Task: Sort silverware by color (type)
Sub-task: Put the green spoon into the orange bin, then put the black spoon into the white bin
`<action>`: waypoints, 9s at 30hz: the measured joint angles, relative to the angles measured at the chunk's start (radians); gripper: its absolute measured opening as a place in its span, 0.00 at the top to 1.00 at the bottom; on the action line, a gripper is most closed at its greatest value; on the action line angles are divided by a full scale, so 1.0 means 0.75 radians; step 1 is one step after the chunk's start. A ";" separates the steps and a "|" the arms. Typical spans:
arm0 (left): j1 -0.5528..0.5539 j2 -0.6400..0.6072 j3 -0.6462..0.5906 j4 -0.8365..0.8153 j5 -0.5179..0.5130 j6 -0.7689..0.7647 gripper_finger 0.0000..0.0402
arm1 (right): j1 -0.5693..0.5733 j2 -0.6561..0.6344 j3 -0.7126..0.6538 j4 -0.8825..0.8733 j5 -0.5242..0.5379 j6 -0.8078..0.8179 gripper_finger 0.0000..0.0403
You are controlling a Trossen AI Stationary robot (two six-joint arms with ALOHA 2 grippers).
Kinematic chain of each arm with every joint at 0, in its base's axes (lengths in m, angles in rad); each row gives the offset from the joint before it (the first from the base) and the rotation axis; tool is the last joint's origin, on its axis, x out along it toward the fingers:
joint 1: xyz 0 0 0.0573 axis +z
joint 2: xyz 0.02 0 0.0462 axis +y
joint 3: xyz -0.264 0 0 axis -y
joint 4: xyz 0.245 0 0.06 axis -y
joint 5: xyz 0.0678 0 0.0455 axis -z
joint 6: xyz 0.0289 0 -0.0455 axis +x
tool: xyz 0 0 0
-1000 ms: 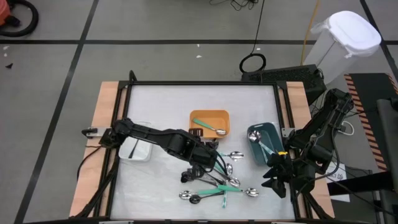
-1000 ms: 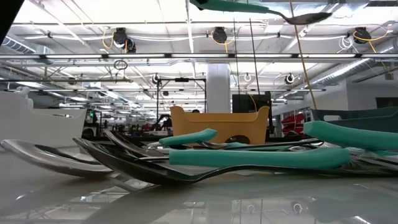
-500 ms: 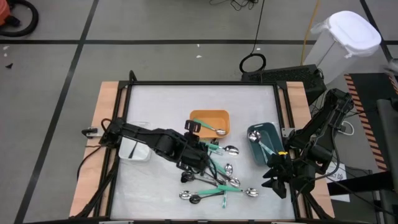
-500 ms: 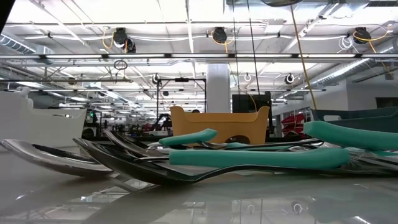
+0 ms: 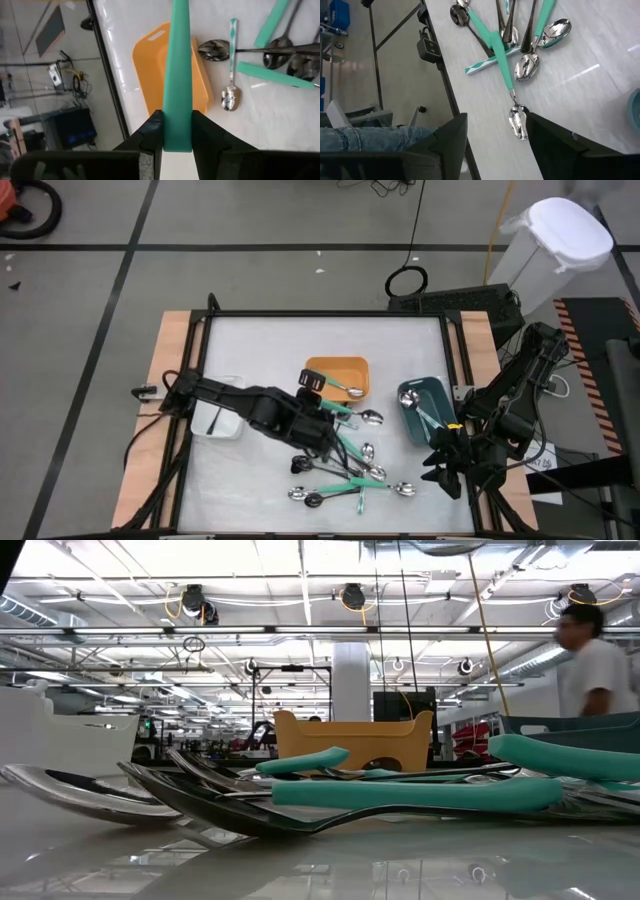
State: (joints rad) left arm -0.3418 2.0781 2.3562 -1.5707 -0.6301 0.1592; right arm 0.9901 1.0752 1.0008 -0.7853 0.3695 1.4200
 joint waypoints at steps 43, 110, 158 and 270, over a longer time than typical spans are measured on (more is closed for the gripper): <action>0.706 0.136 -0.012 -0.001 0.602 0.674 0.82 | 0.000 0.004 -0.001 -0.023 -0.009 0.046 0.51; 0.623 0.247 -0.001 0.036 0.973 -0.340 0.51 | -0.048 0.003 -0.001 -0.063 0.065 0.103 0.51; -0.044 0.579 -0.009 0.479 0.830 -0.427 0.65 | -0.043 -0.185 -0.001 -0.224 -0.225 -0.212 0.51; -0.058 0.432 -0.002 0.455 0.647 -0.750 0.66 | -0.043 -0.186 -0.001 -0.198 -0.295 -0.094 0.51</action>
State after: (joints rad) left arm -0.3852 2.4020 2.3547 -1.2295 -0.1449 -0.4033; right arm 0.9577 0.9360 1.0004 -0.9337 0.1479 1.3492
